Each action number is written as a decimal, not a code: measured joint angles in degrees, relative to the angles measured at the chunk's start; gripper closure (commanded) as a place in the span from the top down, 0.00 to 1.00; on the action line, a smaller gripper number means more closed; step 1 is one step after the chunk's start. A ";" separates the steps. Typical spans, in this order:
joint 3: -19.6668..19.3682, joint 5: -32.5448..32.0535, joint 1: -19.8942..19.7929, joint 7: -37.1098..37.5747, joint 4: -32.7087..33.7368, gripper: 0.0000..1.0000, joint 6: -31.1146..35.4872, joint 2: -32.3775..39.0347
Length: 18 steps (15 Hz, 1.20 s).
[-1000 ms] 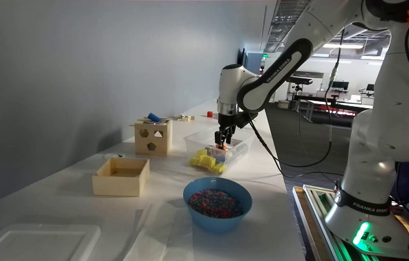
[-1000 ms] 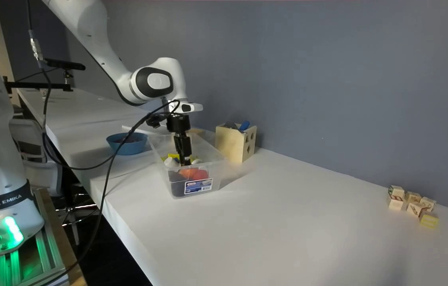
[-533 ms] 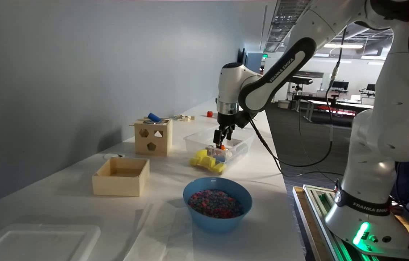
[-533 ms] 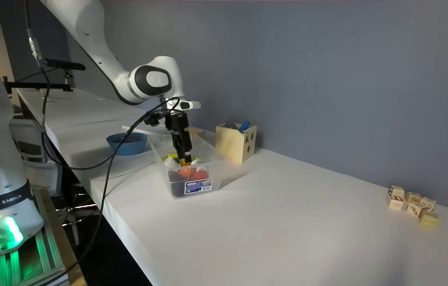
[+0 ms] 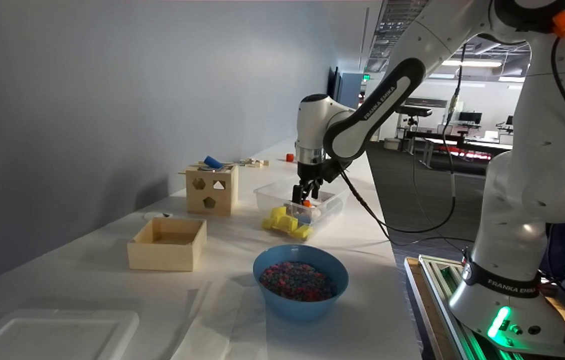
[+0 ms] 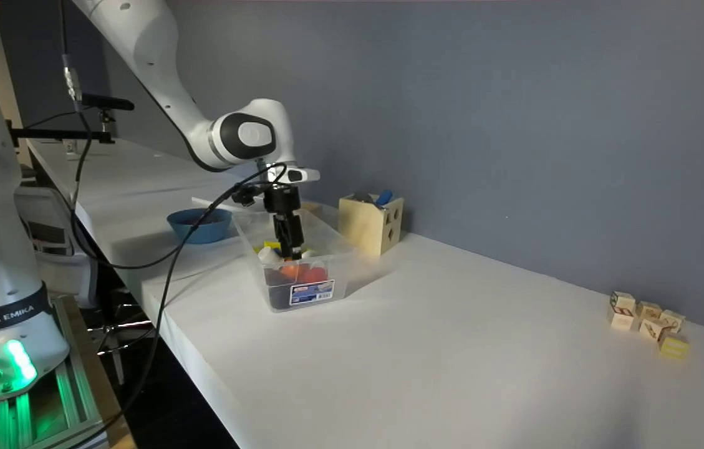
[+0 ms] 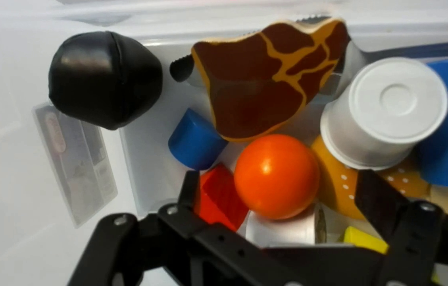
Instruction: Move the small crate to the left, then put the round orange object inside it
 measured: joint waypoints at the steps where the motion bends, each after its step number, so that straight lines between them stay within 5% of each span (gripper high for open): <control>1: -0.15 0.03 -0.05 0.16 0.47 0.66 0.00 0.39; 6: -0.74 0.08 -0.08 1.41 2.40 0.31 0.00 2.57; 13: -0.68 0.92 0.28 2.93 2.56 0.30 -2.54 1.54; 18: -0.70 6.18 0.16 -1.91 -3.11 0.30 -0.60 -9.82</control>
